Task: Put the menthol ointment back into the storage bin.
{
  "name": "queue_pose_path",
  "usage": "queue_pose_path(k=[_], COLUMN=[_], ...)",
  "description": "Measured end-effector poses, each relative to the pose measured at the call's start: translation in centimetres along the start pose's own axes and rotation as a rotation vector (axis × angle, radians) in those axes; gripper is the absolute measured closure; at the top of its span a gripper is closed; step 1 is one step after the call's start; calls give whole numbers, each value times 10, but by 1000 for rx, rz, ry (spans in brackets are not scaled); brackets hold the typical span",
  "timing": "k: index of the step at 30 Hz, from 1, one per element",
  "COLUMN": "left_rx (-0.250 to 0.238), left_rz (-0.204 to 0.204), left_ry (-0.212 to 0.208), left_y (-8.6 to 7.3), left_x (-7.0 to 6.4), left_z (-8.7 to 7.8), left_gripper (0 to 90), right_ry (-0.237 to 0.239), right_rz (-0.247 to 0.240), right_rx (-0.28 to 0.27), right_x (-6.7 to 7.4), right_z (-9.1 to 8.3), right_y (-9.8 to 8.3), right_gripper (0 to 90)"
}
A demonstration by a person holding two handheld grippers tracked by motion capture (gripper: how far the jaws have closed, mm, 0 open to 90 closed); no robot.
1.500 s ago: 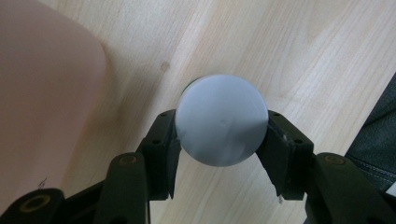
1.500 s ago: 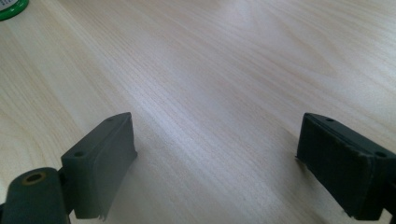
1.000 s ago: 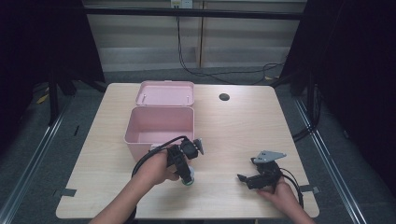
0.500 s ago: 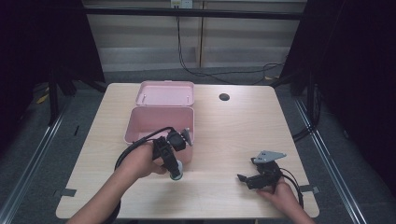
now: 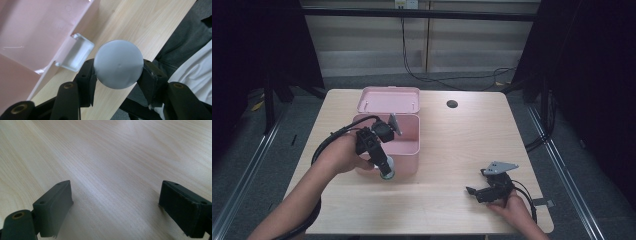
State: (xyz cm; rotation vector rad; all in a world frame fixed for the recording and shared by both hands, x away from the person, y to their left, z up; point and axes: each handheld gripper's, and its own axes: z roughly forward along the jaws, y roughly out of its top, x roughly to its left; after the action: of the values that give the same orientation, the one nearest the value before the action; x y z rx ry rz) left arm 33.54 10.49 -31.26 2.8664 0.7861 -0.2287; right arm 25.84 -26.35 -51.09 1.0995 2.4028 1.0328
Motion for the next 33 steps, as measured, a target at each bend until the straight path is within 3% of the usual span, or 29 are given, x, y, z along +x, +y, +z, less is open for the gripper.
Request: queue_pose_path(k=[7, 13, 27, 33], left_rx=[-28, -38, -75, -87], left_rz=[-49, -89, -169, -215], left_ry=[11, 32, 64, 72], left_y=[0, 4, 17, 21], left_x=[14, 28, 57, 71], left_z=[-21, -29, -34, -24], left_gripper=[506, 506, 506, 506], right_ry=[0, 0, 0, 1], right_rz=[0, 0, 0, 0], right_rx=[0, 0, 0, 0], right_x=[0, 0, 0, 0], right_z=[0, 0, 0, 0], right_y=[0, 0, 0, 0], right_gripper=[108, 108, 108, 108])
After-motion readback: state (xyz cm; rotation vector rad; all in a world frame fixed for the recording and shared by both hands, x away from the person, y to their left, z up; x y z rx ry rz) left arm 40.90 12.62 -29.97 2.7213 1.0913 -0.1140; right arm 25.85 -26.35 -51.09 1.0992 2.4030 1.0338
